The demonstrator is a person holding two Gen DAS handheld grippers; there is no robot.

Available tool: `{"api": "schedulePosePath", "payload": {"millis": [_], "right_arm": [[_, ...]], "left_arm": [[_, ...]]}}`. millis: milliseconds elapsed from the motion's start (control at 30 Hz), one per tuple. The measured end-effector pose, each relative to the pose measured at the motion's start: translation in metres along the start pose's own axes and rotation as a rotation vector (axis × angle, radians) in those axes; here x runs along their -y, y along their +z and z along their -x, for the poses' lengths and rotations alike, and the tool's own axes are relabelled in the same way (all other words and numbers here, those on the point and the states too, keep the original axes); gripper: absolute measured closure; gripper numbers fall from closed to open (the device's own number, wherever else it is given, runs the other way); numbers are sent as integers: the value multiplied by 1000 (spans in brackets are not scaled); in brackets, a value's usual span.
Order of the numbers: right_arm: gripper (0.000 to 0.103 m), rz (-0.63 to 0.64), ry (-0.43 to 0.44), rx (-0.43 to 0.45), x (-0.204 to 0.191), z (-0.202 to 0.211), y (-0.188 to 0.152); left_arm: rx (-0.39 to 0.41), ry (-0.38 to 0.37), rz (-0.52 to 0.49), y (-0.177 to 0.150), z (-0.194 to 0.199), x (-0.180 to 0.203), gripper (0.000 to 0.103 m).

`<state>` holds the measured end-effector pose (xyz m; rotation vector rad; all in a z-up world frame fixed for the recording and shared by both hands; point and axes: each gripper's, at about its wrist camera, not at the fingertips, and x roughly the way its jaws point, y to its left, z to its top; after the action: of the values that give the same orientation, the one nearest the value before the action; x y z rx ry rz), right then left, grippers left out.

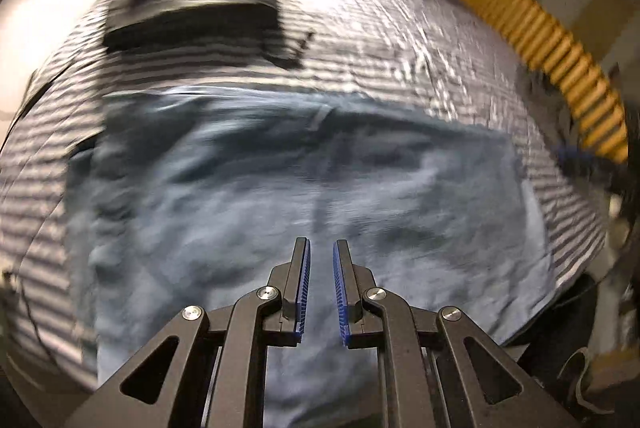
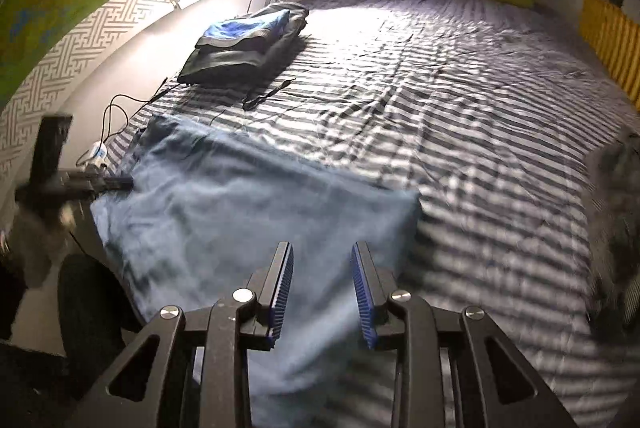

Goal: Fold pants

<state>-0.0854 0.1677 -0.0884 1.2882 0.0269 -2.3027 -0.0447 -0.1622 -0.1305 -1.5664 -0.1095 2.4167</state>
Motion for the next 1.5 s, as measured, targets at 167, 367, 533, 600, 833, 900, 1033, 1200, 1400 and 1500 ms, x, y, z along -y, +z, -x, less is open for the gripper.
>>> {"api": "schedulePosePath", "payload": {"millis": [167, 367, 533, 600, 833, 900, 1033, 1200, 1400, 1500], "right_arm": [[76, -8, 61, -100, -9, -58, 47], [79, -46, 117, -201, -16, -120, 75], [87, -40, 106, -224, -20, -140, 78], [93, -44, 107, -231, -19, -148, 80], [103, -89, 134, -159, -12, -131, 82], [103, -86, 126, -112, -11, -107, 81], [103, -79, 129, -76, -10, -64, 66], [103, -81, 169, -65, -19, -12, 11], [103, -55, 221, -134, -52, 11, -83], [94, 70, 191, -204, -80, 14, -126]], "left_arm": [[-59, -8, -38, 12, -31, 5, 91], [-67, -47, -22, 12, -43, -3, 91], [-63, -70, -15, 11, -45, -7, 91], [-60, -73, -20, 11, -44, -7, 91], [-54, -70, -20, 6, -38, -9, 91], [-52, -64, -19, 5, -37, -9, 91], [-48, -54, -24, 1, -31, -5, 90], [-31, -52, -42, -4, -19, 5, 90], [-6, -73, -89, -12, -2, 30, 90], [1, -80, -119, -16, 5, 45, 90]]}}
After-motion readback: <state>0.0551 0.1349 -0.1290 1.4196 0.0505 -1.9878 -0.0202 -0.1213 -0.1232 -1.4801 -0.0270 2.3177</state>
